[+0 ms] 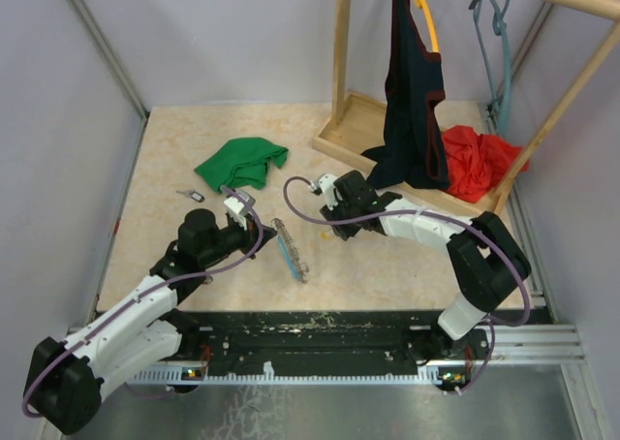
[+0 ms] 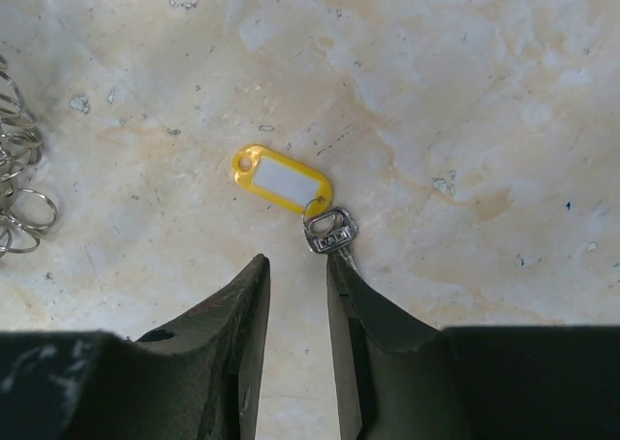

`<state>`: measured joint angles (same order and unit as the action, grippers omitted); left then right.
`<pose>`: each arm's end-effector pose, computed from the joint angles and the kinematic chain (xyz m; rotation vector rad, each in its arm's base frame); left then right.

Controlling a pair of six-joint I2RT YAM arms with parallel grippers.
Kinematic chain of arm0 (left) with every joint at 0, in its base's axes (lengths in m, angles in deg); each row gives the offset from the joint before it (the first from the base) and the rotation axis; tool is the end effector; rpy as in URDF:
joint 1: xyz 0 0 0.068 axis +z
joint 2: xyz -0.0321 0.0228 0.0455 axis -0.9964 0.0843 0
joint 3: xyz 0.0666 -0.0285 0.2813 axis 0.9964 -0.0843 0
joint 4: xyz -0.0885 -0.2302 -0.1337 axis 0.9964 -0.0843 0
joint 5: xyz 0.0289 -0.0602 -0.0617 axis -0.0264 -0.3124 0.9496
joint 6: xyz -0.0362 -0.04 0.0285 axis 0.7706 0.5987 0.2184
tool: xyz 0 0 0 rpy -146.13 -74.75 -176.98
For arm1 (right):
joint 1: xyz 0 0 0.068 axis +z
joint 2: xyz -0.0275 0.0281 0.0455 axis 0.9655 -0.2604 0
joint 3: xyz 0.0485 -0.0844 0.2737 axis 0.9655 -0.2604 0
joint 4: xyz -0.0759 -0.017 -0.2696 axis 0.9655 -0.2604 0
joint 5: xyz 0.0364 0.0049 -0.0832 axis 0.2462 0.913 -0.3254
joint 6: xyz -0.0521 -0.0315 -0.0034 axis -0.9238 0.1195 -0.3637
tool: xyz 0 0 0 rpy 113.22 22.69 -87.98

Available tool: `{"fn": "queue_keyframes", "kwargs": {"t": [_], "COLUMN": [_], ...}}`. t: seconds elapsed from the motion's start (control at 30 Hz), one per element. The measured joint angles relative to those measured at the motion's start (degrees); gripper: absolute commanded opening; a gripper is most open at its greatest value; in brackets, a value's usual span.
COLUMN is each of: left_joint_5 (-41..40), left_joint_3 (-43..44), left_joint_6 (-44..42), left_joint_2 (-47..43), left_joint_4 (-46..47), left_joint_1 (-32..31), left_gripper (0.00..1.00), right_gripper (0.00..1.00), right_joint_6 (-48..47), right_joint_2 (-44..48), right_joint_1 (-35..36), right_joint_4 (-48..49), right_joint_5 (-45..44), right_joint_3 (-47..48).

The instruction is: Put the keys on the keyring

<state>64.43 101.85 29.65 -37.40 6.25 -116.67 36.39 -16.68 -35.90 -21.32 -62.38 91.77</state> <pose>0.1717 -0.1223 0.2371 0.6194 1.8079 -0.7699 0.2710 0.2247 0.1930 -1.0635 2.3288 0.3185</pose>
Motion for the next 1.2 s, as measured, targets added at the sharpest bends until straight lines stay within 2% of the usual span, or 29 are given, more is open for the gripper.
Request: {"fn": "queue_keyframes", "kwargs": {"t": [0.33, 0.57, 0.7, 1.07, 1.2], "left_joint_5": [0.1, 0.2, 0.2, 0.2, 0.2], "left_joint_3": [0.0, 0.0, 0.0, 0.0, 0.0], "left_joint_6": [0.0, 0.0, 0.0, 0.0, 0.0], "left_joint_2": [0.2, 0.2, 0.2, 0.2, 0.2], "left_joint_4": [0.1, 0.2, 0.3, 0.3, 0.3], "left_joint_1": [0.0, 0.0, 0.0, 0.0, 0.0], "left_gripper": [0.0, 0.0, 0.0, 0.0, 0.0], "right_gripper": [0.31, 0.31, 0.25, 0.0, 0.0], "right_joint_6": [-3.8, -5.4, -5.9, -5.6, -4.7], "right_joint_2": [0.1, -4.6, -5.6, -6.2, -6.2], "right_joint_1": [-0.3, -0.2, -0.1, -0.2, -0.8], "right_joint_4": [7.2, 7.9, 8.3, 8.2, 8.2], "right_joint_5": [0.2, 0.2, 0.0, -0.1, 1.3], "right_joint_3": [-2.9, -2.8, -2.3, -1.6, -1.6]}}
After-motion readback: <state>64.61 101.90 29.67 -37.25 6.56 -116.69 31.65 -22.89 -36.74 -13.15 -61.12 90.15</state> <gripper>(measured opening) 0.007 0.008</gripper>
